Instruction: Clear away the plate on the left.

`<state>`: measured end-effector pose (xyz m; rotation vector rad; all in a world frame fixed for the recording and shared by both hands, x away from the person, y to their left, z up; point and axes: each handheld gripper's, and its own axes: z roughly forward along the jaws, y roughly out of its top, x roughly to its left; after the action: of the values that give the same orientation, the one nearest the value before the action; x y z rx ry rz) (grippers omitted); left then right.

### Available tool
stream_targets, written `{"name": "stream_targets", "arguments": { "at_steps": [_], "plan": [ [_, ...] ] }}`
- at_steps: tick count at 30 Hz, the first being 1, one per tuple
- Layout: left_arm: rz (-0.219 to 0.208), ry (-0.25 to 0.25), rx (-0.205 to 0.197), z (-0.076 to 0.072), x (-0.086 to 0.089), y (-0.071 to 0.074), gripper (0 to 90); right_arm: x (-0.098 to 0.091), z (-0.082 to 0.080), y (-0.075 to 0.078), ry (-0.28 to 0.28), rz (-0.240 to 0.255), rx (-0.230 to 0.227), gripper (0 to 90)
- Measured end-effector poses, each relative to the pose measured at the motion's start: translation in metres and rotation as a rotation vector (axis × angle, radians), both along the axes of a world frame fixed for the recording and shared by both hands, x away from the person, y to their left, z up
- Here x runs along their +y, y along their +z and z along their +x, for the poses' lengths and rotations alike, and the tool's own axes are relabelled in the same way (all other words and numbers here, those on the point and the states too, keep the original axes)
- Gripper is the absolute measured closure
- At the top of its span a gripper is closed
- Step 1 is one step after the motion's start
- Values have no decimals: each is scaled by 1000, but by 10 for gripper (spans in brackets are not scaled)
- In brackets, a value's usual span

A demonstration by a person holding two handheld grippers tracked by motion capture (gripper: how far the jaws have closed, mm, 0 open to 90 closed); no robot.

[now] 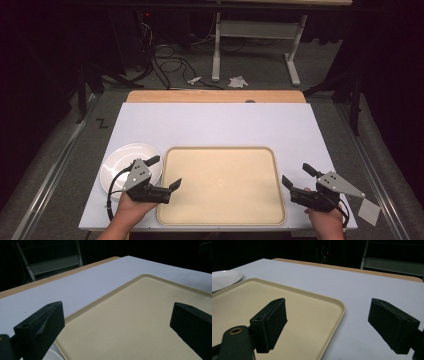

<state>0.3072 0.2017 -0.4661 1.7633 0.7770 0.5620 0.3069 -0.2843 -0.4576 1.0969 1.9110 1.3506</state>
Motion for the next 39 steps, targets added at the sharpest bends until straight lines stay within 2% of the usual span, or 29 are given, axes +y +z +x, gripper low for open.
{"name": "stream_targets", "arguments": {
  "at_steps": [2, 5, 9, 13, 17, 21, 26, 28, 34, 37, 39],
  "plan": [
    [2, 3, 4, 1, 1, 0, 1, -1, 1, 0, 0, 5, 0, 161],
    [4, 22, 7, 1, 4, -1, 1, -1, 1, -2, -35, -8, -2, 162],
    [6, 21, 4, 0, 6, -1, 2, 1, 0, 2, -46, -14, -25, 162],
    [9, 32, 12, 1, 8, -2, 2, 5, 1, 3, -43, -30, -14, 162],
    [16, 27, -5, 1, 9, -1, 7, 5, 0, 7, -70, -35, -49, 162],
    [12, 38, -2, 1, 10, -1, 7, 3, -1, 5, -82, -17, -22, 162],
    [1, 52, -3, 1, 14, 0, 7, 0, 0, 3, -93, 0, -18, 161],
    [-5, 52, -5, 2, 15, 0, 7, -1, 1, 2, -95, -8, -18, 162],
    [-17, 60, 14, 2, 22, 0, 11, -3, 2, 1, -90, -5, -12, 162],
    [-18, 66, 12, 3, 24, 1, 14, -3, 2, 2, -89, -5, -15, 162],
    [6, 81, 5, 3, 29, 2, 17, -2, 2, 1, -77, -7, -7, 161]
  ]
}}
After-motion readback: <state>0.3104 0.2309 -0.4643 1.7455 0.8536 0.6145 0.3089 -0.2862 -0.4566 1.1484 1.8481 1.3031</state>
